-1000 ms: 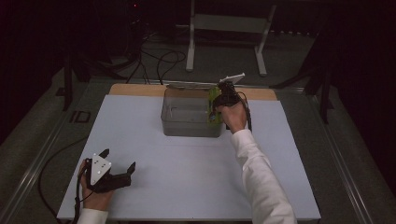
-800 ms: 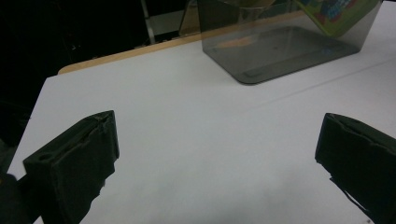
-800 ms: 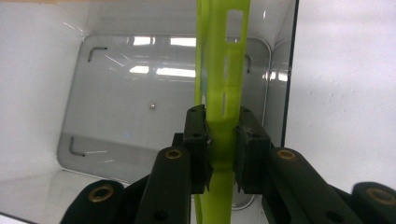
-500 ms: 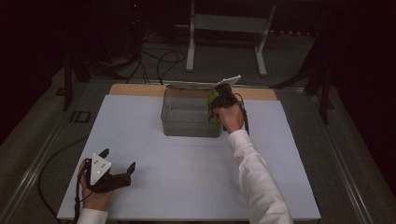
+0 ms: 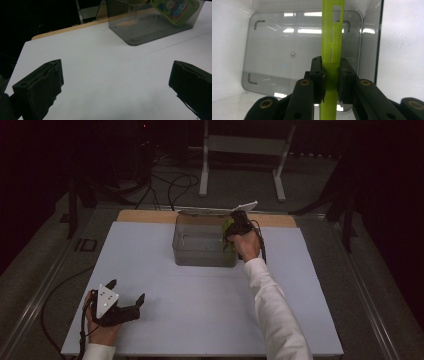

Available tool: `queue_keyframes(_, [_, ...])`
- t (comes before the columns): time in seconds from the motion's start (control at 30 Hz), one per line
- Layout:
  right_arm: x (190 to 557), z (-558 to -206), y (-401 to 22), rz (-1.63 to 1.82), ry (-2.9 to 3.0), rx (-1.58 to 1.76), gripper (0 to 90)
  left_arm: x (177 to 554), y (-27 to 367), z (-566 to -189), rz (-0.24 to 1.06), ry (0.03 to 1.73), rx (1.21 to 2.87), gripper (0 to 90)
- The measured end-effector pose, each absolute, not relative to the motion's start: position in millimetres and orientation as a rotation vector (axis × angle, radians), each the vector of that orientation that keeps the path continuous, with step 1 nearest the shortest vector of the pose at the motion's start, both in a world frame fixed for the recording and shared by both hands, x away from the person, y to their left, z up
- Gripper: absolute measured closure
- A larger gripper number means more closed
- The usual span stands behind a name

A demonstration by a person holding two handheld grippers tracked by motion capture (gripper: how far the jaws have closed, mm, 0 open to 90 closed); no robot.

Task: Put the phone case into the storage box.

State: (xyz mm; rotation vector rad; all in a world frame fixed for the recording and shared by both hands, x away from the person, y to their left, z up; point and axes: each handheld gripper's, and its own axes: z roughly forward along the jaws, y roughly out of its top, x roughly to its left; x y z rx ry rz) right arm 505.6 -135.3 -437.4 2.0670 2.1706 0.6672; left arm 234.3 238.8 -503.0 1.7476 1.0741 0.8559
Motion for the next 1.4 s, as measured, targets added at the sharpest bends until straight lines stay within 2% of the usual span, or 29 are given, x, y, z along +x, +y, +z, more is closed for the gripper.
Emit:
queue_keyframes(0.37, [508.5, -442.5, -130.6, 0.592, 2.146, 2.039, 74.8, 234.0, 238.2, -503.1, 0.862, 1.072, 1.750, 0.1])
queue_keyframes(0.83, [497.8, -435.8, -116.6, 0.443, 2.180, 1.751, 66.0, 233.8, 237.6, -503.1, 0.862, 1.070, 1.751, 0.1])
queue_keyframes(1.1, [492.3, -432.4, -113.5, 0.395, 2.188, 1.665, 69.0, 233.9, 237.4, -503.2, 0.862, 1.070, 1.753, 0.1])
queue_keyframes(1.23, [489.8, -429.2, -115.7, 0.397, 2.184, 1.652, 74.3, 233.9, 237.2, -503.2, 0.863, 1.069, 1.753, 0.1])
queue_keyframes(1.4, [486.6, -425.7, -120.8, 0.465, 2.189, 1.651, 71.2, 234.0, 237.0, -503.3, 0.862, 1.069, 1.753, 0.0])
